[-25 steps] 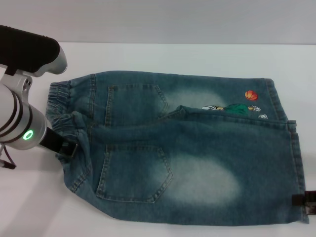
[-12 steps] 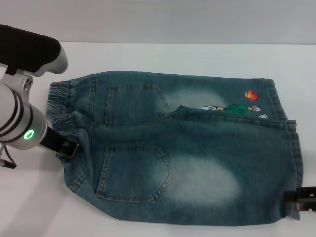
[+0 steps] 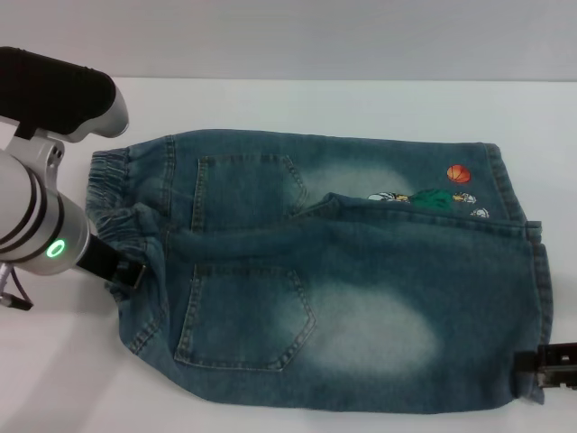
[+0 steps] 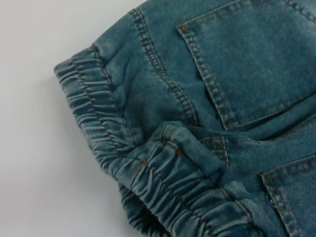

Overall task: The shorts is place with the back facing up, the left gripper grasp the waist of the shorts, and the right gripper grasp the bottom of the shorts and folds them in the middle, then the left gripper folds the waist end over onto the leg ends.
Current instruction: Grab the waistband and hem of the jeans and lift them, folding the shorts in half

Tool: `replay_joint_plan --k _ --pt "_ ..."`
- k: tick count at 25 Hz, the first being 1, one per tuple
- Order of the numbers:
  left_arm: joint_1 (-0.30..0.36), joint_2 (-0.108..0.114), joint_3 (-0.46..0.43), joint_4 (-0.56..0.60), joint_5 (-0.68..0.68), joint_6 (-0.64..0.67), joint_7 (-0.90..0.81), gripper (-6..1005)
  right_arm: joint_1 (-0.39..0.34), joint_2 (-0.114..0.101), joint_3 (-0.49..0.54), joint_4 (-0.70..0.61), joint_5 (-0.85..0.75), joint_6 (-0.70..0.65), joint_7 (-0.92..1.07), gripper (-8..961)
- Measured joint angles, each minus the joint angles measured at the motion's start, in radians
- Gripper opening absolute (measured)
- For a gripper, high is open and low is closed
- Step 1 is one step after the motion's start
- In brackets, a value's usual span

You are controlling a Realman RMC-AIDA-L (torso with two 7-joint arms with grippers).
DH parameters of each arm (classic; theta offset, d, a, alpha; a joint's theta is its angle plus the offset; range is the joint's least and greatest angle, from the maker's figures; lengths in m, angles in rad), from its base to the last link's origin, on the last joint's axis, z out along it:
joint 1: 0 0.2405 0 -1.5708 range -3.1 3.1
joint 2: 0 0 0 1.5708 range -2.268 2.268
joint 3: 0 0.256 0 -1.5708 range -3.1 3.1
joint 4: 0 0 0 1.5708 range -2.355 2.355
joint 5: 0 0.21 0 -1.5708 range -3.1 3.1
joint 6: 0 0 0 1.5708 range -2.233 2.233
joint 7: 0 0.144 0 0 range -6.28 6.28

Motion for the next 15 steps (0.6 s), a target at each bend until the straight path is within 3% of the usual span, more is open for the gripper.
replay_joint_plan --k 15 --pt "0.001 0.000 0.000 -0.004 0.000 0.000 -0.003 202 -0.021 -0.001 0.017 -0.049 -0.005 -0.004 0.006 639"
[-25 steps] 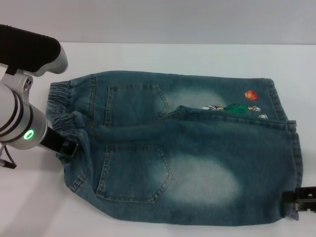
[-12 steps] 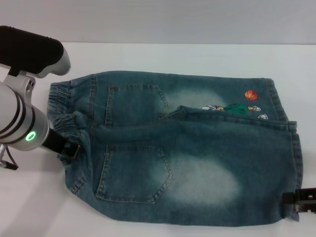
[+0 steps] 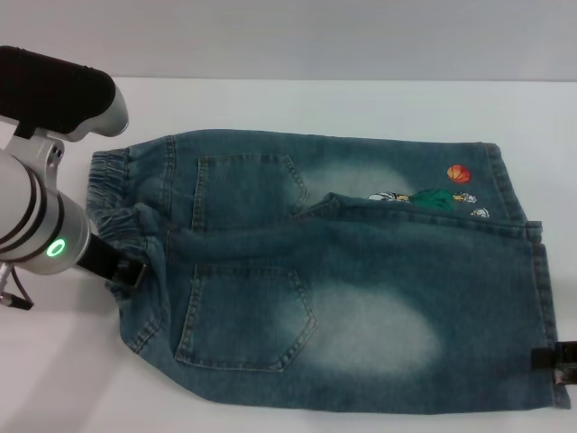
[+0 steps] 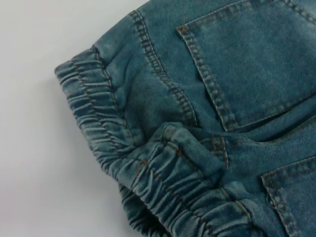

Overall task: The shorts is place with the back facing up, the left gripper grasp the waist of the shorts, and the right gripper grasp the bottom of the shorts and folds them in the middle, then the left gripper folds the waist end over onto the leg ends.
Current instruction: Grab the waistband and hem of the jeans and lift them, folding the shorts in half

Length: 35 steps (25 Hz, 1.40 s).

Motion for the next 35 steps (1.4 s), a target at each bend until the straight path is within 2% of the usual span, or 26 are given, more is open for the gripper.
replay_joint_plan --k 19,35 --pt "-0.004 0.000 0.000 0.003 0.000 -0.002 0.000 203 -0.010 -0.002 0.010 -0.014 -0.030 0.003 0.011 639" --pt "-0.009 0.000 0.000 0.006 0.000 -0.001 0.003 203 0.006 0.001 -0.005 0.025 -0.025 0.020 0.009 638"
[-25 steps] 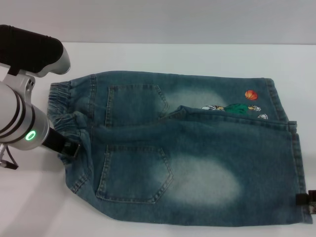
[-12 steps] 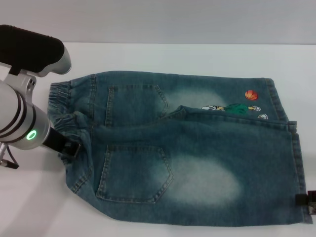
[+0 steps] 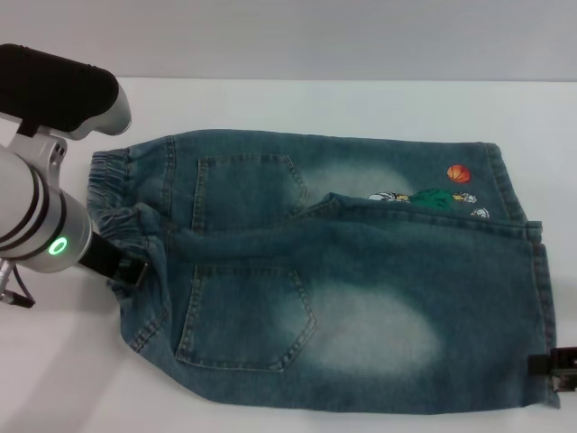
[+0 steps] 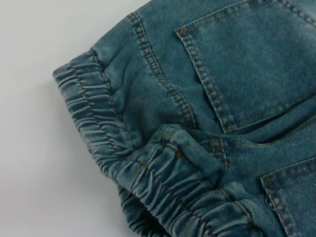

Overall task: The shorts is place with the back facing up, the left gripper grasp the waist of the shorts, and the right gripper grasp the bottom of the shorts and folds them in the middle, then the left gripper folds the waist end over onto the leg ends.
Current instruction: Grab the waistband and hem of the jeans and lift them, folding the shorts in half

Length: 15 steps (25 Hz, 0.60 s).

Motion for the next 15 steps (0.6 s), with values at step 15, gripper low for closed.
replay_joint_plan --k 15 --pt "0.001 0.000 0.003 0.000 -0.001 0.000 0.000 203 0.019 0.000 -0.011 0.018 0.005 0.000 -0.009 638"
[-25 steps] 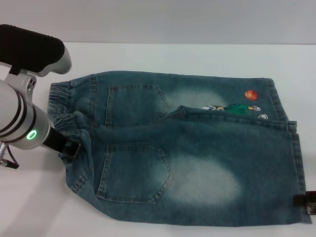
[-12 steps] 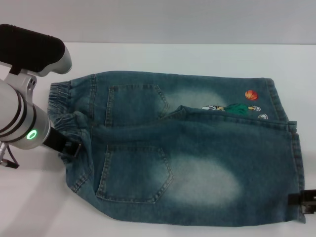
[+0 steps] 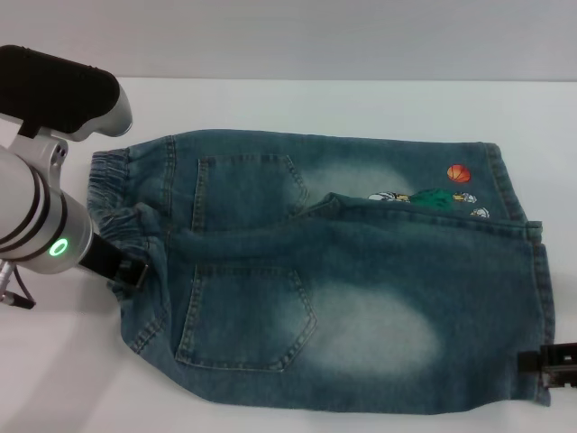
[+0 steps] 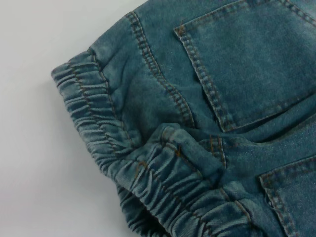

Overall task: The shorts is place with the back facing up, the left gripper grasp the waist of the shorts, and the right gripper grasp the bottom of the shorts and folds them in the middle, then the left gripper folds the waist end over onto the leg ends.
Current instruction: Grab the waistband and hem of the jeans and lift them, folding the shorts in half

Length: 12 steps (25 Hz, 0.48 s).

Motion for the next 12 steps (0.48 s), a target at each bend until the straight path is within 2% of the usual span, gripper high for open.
replay_joint_plan --k 12 --pt "-0.001 0.000 0.001 0.001 -0.001 0.000 -0.001 203 0.022 0.000 0.000 0.028 0.002 0.002 -0.011 638"
